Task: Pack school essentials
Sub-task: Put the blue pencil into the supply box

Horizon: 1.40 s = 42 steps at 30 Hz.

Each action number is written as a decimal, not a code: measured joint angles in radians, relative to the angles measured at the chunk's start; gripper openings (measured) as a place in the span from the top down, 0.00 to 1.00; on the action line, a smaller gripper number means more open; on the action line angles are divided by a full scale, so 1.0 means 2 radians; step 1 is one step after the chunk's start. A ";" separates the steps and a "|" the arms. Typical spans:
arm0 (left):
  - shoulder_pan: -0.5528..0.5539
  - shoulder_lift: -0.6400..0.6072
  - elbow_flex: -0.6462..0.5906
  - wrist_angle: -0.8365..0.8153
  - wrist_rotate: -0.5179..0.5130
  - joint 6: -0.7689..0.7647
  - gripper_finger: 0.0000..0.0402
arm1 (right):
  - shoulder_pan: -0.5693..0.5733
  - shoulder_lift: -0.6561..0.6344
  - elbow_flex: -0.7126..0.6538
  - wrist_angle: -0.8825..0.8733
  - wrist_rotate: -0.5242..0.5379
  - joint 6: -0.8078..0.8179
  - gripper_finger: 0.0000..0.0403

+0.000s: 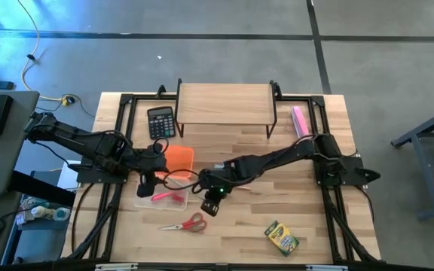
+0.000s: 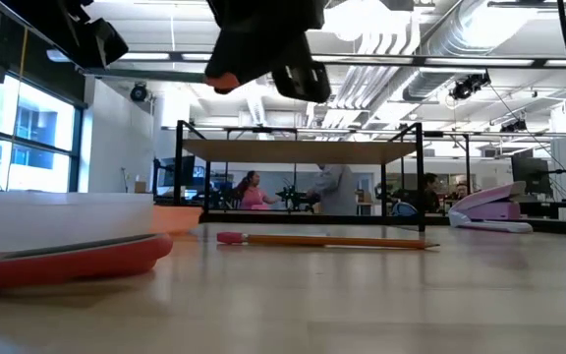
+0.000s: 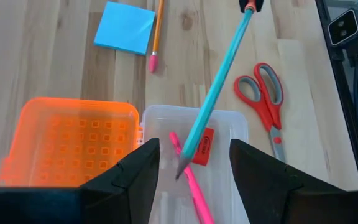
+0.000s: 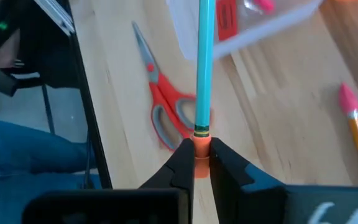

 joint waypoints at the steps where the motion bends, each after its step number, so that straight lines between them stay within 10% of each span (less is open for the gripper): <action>1: 0.000 0.000 0.000 0.000 0.000 0.000 0.54 | -0.002 0.000 0.000 0.006 -0.001 -0.002 0.95; 42: -0.001 0.000 0.000 0.028 0.040 0.015 0.94 | -0.018 0.000 0.000 0.041 -0.008 -0.030 0.94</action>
